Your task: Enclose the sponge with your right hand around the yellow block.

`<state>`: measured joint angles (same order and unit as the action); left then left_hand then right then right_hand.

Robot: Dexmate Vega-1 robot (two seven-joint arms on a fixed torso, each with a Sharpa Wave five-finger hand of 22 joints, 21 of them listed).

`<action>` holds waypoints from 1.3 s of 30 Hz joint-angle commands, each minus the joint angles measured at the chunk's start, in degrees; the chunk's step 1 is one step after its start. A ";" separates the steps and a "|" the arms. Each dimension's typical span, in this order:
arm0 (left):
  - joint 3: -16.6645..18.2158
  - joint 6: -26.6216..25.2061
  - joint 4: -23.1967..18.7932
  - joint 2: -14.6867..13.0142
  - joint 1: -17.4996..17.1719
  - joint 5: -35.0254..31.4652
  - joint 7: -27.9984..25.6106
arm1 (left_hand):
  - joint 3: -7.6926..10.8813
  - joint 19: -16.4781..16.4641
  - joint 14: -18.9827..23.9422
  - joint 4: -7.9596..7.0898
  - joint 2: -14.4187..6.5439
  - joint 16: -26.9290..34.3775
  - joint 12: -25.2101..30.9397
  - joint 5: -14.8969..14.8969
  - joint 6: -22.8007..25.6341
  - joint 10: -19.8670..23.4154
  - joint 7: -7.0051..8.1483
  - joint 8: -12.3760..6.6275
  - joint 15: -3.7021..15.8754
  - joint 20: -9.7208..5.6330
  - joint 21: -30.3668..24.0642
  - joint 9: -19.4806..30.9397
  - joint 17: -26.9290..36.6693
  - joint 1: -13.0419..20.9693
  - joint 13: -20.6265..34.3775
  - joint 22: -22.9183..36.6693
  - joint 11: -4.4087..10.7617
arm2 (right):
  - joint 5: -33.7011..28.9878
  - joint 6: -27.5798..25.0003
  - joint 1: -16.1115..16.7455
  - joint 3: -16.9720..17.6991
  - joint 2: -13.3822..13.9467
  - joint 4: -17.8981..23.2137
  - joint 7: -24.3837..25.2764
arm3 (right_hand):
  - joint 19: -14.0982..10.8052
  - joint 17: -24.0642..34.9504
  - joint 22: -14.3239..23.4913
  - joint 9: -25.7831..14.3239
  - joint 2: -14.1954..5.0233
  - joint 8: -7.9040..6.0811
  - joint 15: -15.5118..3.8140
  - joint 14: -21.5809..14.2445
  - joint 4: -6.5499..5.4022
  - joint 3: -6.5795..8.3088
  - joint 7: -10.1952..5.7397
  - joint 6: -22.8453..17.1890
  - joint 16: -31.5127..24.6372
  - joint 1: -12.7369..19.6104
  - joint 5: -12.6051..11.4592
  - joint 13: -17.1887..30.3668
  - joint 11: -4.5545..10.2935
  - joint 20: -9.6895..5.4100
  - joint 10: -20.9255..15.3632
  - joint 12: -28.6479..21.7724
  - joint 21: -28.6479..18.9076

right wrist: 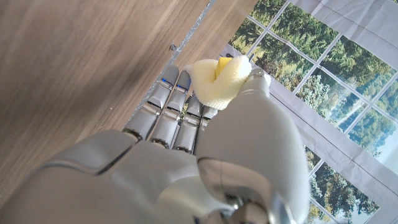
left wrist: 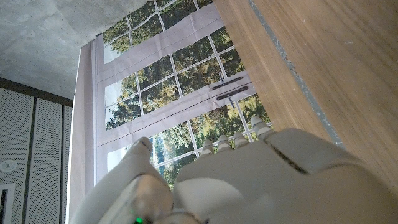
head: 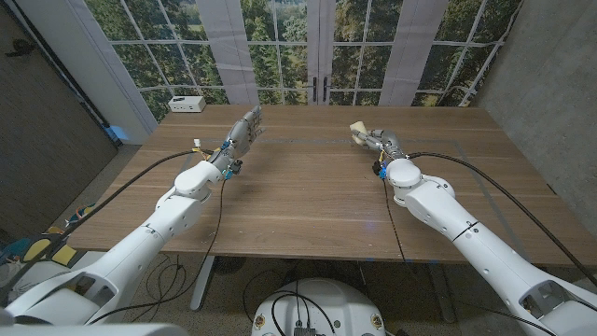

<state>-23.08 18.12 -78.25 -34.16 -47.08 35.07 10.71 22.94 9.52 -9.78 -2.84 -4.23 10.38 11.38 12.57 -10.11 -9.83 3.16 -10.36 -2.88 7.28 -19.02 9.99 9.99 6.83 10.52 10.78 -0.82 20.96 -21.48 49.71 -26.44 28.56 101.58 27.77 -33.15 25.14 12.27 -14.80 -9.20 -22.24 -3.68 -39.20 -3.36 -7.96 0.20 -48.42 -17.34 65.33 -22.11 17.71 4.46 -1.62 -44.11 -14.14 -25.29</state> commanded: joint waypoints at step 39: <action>2.20 -0.59 0.43 -2.12 -1.19 1.73 0.10 | -0.47 -0.04 -8.16 -0.13 -0.51 0.43 0.56 -0.06 -3.75 -8.89 0.38 -0.26 -2.39 1.93 0.52 0.13 0.18 0.37 0.18 0.34 -0.25 | 15.60 18.15 5.46 7.80 -2.39 -2.86 -0.38 | -0.22 1.01 -0.18 -1.65 -0.99 -5.47 -6.15 -1.11 -1.72 0.96 1.79 -16.89 0.49 2.77 1.52 0.68 -0.22 0.66 -0.89 0.72 -1.54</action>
<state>-21.53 17.93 -77.71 -35.48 -47.50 35.89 10.05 22.76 9.21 -9.78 -3.03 -4.46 10.61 11.67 12.57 -9.88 -9.83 3.38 -10.36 -4.94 9.03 -18.62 9.99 9.99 7.06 10.51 10.78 -0.82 35.17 -6.44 53.44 -19.61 26.73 97.71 25.72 -33.37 25.93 11.99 -14.80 -8.45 -22.24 -3.80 -39.73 -4.85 -6.94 0.21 -48.42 -17.11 66.09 -20.78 18.23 4.39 -1.42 -44.65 -13.48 -26.57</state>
